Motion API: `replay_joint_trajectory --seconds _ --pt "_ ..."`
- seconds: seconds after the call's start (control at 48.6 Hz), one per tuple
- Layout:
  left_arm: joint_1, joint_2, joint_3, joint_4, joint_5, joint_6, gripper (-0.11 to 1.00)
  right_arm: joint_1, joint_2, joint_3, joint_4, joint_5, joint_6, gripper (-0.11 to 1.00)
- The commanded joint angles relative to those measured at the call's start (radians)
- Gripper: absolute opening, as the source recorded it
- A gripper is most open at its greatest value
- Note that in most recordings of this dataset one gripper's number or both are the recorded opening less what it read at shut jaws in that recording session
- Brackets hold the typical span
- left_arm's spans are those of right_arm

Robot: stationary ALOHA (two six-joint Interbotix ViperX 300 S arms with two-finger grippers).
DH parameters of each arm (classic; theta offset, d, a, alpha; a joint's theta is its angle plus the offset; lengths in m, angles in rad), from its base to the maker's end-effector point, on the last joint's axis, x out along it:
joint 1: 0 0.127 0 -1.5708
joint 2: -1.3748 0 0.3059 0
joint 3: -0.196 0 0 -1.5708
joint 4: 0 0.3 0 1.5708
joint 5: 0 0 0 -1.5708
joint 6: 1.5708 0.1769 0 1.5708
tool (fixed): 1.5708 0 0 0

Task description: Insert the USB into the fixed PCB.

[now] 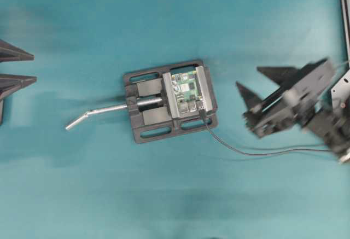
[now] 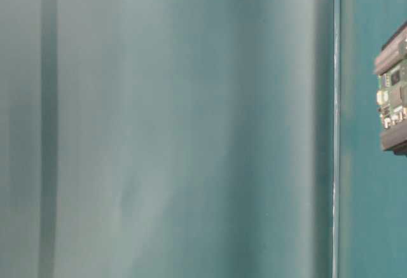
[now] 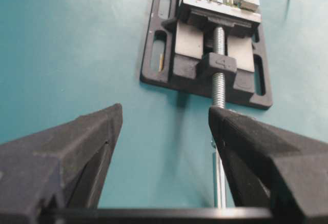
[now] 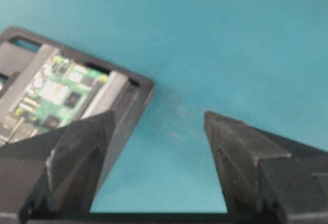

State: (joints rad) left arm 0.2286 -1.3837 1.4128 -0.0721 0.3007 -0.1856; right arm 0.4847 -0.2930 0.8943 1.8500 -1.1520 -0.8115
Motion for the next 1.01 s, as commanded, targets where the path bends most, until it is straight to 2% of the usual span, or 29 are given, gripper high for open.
replay_joint_trajectory --seconds 0.0,0.144,0.267,0.391,0.493,0.699,0.884,0.987 --pt "0.002 0.008 -0.011 0.005 -0.005 -0.006 0.74 -0.028 -0.112 0.063 -0.055 0.038 -0.003 0.76" --pt "0.002 0.008 -0.011 0.005 -0.005 -0.006 0.74 -0.077 -0.285 0.178 -0.149 0.103 -0.003 0.76" --pt "0.002 0.008 -0.011 0.005 -0.005 -0.006 0.74 -0.144 -0.448 0.268 -0.201 0.229 -0.023 0.76" --pt "0.003 0.009 -0.011 0.005 -0.005 -0.006 0.74 -0.195 -0.572 0.331 -0.204 0.336 -0.083 0.76" --pt "0.002 0.009 -0.011 0.005 -0.005 -0.006 0.74 -0.216 -0.663 0.370 -0.206 0.410 -0.160 0.76" --pt "0.002 0.009 -0.011 0.005 -0.005 -0.006 0.74 -0.224 -0.792 0.428 -0.198 0.494 -0.287 0.76" --pt "0.002 0.009 -0.011 0.005 -0.005 -0.006 0.74 -0.224 -0.816 0.457 -0.198 0.540 -0.302 0.76" --pt "0.003 0.009 -0.011 0.005 -0.005 -0.006 0.74 -0.224 -0.813 0.472 -0.215 0.597 -0.307 0.76"
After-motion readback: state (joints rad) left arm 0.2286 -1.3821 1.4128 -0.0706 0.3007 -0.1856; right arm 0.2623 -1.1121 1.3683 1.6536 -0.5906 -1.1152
